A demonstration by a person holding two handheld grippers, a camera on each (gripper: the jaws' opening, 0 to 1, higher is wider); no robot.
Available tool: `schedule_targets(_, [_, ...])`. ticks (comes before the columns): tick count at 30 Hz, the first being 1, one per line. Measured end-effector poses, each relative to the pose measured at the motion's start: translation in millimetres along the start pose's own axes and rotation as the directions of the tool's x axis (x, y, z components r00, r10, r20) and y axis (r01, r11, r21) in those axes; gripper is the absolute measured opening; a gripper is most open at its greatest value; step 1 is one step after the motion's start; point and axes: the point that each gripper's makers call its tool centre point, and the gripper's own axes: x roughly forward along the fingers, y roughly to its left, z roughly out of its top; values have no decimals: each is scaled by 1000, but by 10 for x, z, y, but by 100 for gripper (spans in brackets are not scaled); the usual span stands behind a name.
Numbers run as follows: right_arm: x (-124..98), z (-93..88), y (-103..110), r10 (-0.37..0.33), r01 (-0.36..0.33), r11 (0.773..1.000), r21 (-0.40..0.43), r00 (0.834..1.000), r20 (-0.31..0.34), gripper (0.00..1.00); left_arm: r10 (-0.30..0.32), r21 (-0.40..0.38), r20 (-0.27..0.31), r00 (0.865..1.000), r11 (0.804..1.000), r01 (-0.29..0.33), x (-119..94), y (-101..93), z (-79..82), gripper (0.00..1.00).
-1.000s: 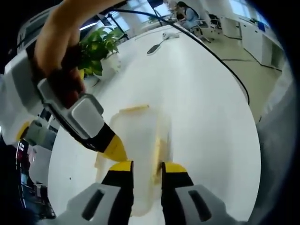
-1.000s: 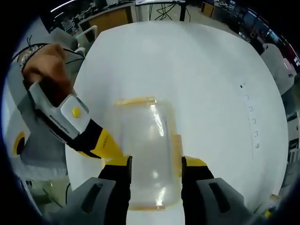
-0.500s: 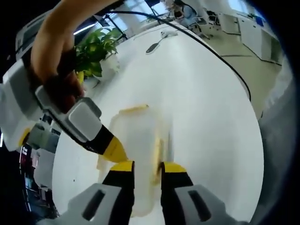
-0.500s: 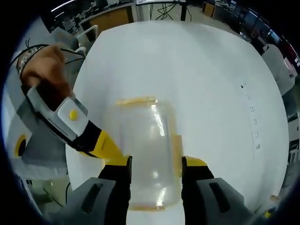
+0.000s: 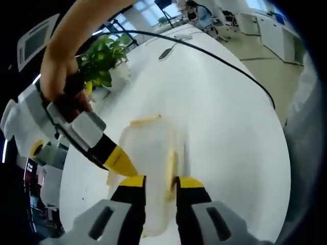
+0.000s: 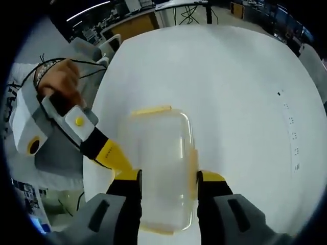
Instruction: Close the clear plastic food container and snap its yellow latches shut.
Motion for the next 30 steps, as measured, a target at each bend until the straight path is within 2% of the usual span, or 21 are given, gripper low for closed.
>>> schedule_targets(8, [11,0,20,-9,9,1000,-25,1000,-14,35,7,1,2,1000,1000,-7,12,-7,-6,17])
schedule_targets(14, [1,2,-55,10,-11,999,-31,1000,-26,31,11,14,1,1000,1000,-11,51,7,-6,19])
schedule_targets(18, [0,2,-44,12,-12,1000,-8,1000,-18,32,6,16,-2,1000,1000,-6,46,12,-4,19])
schedule_targets(19, [0,8,-40,4,-5,1000,-30,1000,-21,32,7,15,-1,1000,1000,-7,46,12,-5,19])
schedule_targets(20, [-7,29,-47,-22,20,995,-101,1000,-18,33,9,14,2,1000,1000,-9,46,14,-7,19])
schedule_targets(23, [-23,46,-12,-91,84,987,-139,995,-41,33,14,16,4,1000,1000,-14,46,14,-6,19])
schedule_targets(25, [-14,42,3,-113,107,989,-104,992,-49,33,15,15,-1,1000,1000,-15,48,13,-6,19])
schedule_targets(30, [-13,37,-3,-112,107,990,-92,993,-48,33,22,18,0,1000,1000,-22,49,12,-10,19])
